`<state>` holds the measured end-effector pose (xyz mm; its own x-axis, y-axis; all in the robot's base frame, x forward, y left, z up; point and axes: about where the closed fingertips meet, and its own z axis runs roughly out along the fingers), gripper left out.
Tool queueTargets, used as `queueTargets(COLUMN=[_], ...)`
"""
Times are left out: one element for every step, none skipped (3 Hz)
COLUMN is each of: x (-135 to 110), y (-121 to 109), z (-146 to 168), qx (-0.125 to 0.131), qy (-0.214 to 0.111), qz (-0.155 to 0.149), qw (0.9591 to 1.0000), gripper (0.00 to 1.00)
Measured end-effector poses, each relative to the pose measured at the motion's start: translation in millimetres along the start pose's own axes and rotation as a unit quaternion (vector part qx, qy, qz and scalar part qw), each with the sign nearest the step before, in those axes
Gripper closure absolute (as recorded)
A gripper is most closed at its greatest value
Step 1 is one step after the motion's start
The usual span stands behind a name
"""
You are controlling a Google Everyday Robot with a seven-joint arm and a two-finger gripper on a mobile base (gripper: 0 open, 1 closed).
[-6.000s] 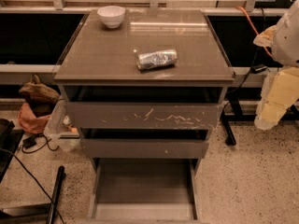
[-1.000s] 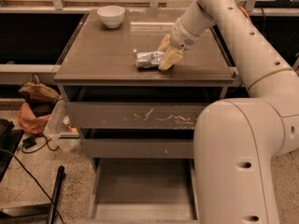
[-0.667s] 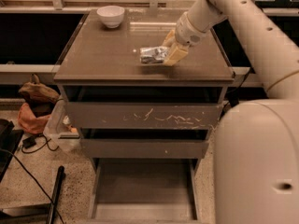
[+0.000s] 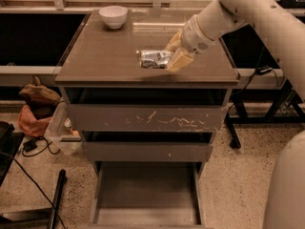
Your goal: Place redbull can into bottom drawer
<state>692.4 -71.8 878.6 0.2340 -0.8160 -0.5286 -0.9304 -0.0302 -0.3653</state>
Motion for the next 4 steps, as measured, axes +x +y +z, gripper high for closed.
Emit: queueTargets(x=[-4.3, -24.3, -32.4, -17.6], y=[21.6, 60.2, 114.7, 162.5], z=[1.9, -10.5, 0.4, 41.0], qx=[-0.006, 0.005, -0.007, -0.06], qy=[-0.002, -0.016, -0.041, -0.048], qz=[0.006, 0.026, 0.051, 0.056], qw=[1.0, 0.9995, 0.9979, 0.9954], gripper=[1.0, 1.0, 1.0, 1.0])
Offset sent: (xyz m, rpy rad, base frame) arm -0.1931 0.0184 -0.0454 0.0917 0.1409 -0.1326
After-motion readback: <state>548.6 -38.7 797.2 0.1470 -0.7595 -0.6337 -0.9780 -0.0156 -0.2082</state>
